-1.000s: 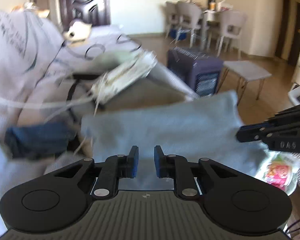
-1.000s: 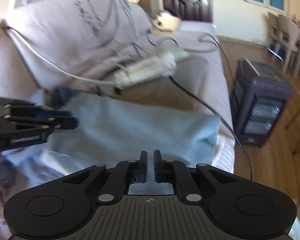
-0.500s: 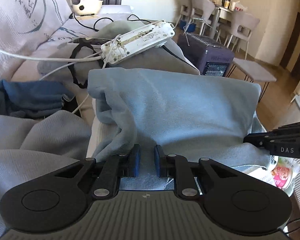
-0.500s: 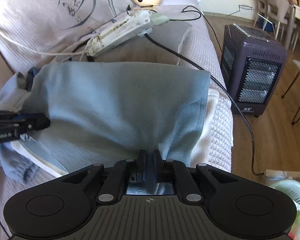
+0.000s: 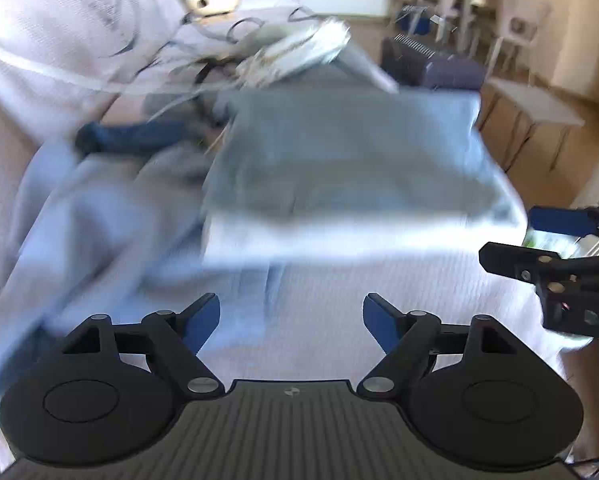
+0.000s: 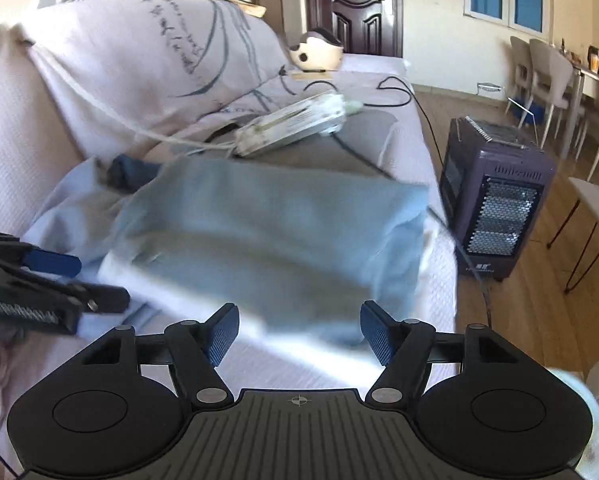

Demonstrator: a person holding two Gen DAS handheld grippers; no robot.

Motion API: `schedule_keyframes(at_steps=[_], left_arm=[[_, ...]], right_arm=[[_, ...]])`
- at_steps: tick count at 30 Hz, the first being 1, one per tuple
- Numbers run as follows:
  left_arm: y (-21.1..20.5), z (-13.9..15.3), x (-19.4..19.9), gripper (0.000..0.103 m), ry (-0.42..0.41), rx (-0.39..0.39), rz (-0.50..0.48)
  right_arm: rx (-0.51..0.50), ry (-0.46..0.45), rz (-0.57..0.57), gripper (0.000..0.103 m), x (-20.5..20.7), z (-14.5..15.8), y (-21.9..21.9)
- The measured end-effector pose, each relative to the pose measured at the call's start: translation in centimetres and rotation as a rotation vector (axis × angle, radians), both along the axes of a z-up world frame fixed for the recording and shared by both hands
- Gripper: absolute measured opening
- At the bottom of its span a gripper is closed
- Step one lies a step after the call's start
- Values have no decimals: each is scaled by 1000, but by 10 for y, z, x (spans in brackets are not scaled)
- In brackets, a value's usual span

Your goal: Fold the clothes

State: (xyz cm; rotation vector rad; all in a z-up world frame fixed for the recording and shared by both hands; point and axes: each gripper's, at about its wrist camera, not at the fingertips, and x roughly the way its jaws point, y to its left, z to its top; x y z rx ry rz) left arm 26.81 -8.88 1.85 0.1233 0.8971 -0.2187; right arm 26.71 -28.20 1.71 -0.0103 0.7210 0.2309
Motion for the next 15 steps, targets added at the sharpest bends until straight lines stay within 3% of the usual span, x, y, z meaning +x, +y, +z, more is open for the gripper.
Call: schedule_keyframes(at_steps=[2, 6, 10, 15], left_arm=[[5, -13, -23, 79, 22, 19, 28], [16, -41, -54, 79, 92, 24, 79], [21, -59, -77, 80, 133, 25, 97], [25, -71, -88, 80, 139, 18, 96]], right_arm=[[8, 12, 20, 78, -21, -6, 12], [-70, 8, 42, 79, -56, -21, 37], [-42, 30, 34, 79, -74, -32, 46], [-9, 45, -80, 80, -79, -43, 44]])
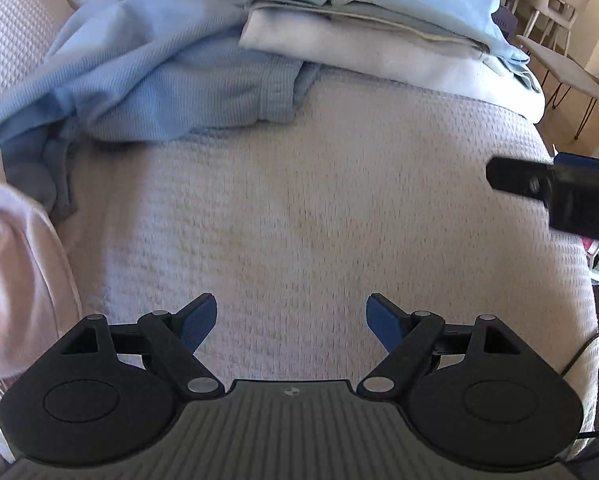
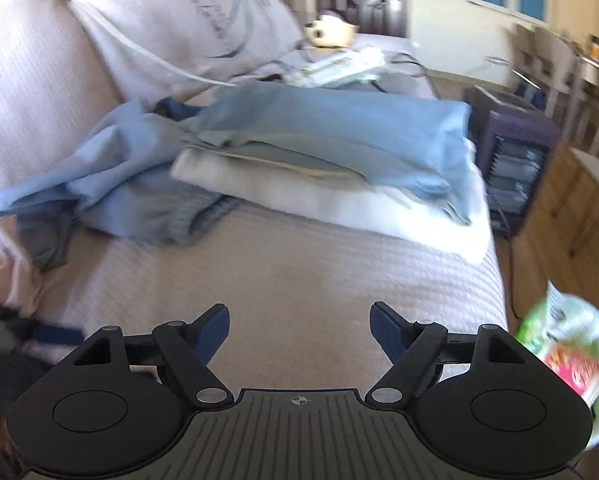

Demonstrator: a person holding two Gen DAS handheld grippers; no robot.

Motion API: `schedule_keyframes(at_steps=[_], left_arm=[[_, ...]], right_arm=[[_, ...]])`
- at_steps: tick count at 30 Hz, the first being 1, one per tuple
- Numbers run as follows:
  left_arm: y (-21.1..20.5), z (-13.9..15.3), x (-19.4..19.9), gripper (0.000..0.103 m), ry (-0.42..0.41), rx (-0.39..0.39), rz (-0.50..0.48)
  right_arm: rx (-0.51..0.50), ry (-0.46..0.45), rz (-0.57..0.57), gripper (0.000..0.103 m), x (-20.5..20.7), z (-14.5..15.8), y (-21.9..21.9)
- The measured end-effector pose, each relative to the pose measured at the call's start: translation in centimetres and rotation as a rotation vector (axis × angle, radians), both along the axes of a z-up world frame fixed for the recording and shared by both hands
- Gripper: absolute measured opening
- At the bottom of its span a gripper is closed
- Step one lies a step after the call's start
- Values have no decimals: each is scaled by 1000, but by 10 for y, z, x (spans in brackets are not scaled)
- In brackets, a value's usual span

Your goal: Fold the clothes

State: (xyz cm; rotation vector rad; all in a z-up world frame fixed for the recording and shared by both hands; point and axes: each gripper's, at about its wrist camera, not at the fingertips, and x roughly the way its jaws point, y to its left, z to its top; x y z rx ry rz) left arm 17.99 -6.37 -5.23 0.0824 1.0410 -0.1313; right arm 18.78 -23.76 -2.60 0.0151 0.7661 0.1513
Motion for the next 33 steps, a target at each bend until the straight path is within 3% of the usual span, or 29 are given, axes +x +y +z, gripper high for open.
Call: schedule_keyframes(at_steps=[6, 12, 15, 20, 33], left_arm=[[3, -6, -10, 80, -68, -37, -10], [5, 5, -22, 80, -150, -82, 4], [4, 14, -25, 80, -185, -81, 7], [1, 28, -33, 82, -239, -82, 11], [-1, 44, -49, 83, -273, -53, 12]], right_arm=[[48, -45, -89, 80, 1, -11, -2], [34, -122, -86, 80, -4, -15, 0], [56, -117, -103, 86, -4, -17, -2], [62, -98, -122, 86, -1, -21, -3], [45, -126, -94, 86, -9, -16, 4]])
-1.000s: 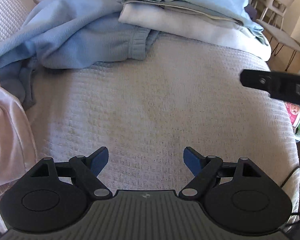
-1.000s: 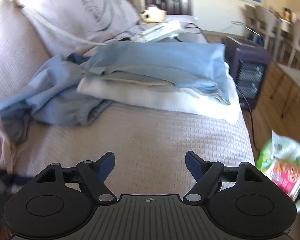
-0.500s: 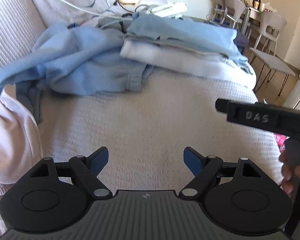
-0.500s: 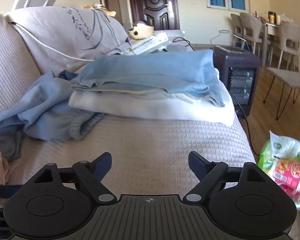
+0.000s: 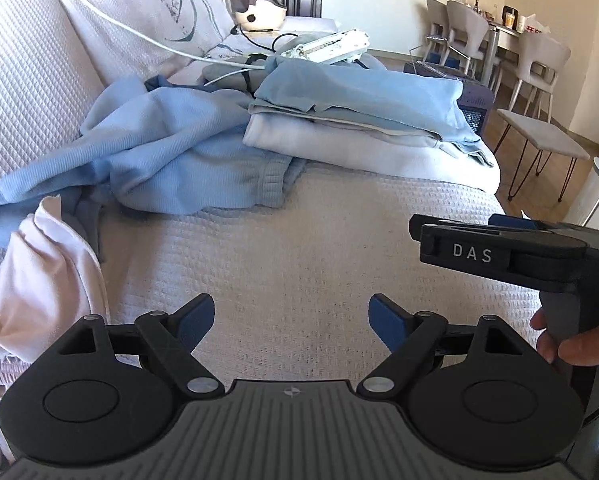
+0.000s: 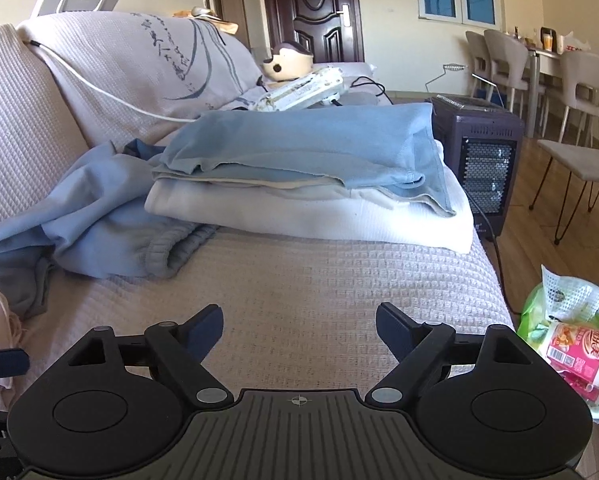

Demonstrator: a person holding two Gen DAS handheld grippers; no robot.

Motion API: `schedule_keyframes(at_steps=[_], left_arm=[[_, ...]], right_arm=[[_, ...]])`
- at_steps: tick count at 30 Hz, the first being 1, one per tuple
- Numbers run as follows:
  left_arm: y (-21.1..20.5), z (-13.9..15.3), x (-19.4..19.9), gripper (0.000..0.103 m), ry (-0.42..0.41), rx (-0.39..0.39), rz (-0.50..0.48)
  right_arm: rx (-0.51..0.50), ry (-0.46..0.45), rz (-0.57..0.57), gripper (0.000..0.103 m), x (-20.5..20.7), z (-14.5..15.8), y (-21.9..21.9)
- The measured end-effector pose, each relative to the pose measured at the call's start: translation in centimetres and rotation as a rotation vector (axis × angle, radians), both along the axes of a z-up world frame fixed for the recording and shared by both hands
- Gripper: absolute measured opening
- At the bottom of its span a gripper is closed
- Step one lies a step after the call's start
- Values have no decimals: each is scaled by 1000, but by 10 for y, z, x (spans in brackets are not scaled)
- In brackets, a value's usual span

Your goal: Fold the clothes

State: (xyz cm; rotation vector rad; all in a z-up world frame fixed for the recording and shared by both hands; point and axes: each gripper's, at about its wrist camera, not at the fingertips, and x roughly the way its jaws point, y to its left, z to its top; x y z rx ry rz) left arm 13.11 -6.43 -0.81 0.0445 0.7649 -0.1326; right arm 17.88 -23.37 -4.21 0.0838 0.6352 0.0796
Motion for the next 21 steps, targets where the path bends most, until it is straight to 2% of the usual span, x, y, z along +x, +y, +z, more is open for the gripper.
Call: schedule_keyframes(at_steps=[16, 21], left_arm=[[-8, 0, -7, 87, -12, 77, 23], [-7, -1, -8, 86, -17, 71, 38]], right_arm=[[3, -2, 11, 87, -1, 1, 2], [2, -6, 16, 87, -2, 1, 3]])
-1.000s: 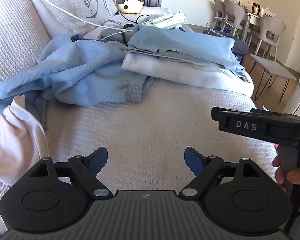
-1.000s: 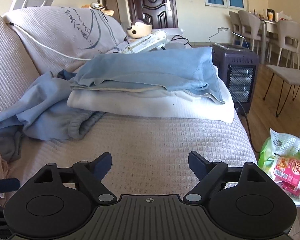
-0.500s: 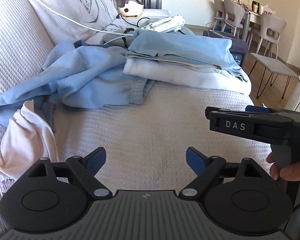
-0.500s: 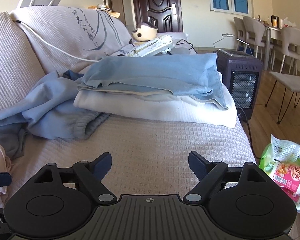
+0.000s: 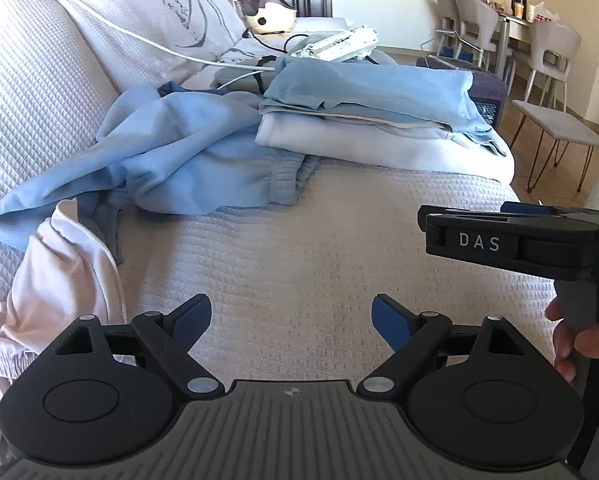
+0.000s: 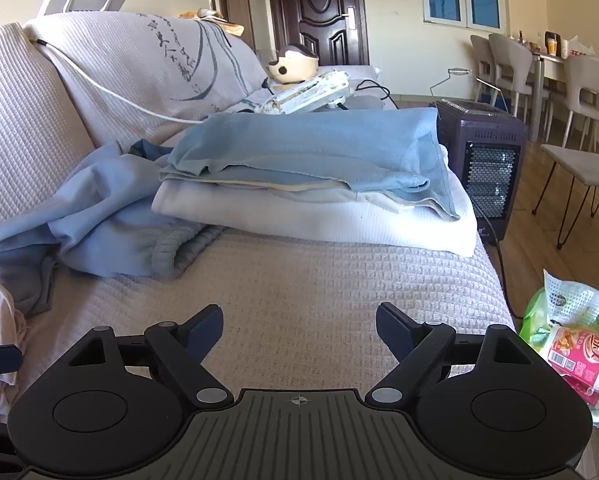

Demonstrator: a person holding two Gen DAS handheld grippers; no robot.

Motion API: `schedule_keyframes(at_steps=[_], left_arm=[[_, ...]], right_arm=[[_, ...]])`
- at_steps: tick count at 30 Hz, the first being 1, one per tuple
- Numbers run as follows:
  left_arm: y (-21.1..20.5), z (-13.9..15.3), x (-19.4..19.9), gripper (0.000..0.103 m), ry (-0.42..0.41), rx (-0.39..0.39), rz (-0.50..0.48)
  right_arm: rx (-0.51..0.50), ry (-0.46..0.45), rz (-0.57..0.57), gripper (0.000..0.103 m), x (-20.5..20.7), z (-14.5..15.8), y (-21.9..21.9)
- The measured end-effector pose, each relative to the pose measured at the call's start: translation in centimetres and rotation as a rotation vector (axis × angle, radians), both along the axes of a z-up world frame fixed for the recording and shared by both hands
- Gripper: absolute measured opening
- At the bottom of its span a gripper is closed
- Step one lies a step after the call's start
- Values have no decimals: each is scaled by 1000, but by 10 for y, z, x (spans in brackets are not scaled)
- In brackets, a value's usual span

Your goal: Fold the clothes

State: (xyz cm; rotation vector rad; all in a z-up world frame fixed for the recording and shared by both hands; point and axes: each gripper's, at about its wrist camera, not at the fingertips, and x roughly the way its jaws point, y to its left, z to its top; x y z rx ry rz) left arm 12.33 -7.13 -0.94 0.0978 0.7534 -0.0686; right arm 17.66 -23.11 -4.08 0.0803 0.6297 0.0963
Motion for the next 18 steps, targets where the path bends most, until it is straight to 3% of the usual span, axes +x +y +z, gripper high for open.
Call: schedule_keyframes(at_steps=[12, 18], left_arm=[[-7, 3, -7, 87, -55, 41, -23], [-6, 4, -7, 87, -45, 37, 5]], right_arm=[[-6, -15, 12, 87, -2, 2, 2], [-7, -24, 13, 87, -4, 4, 2]])
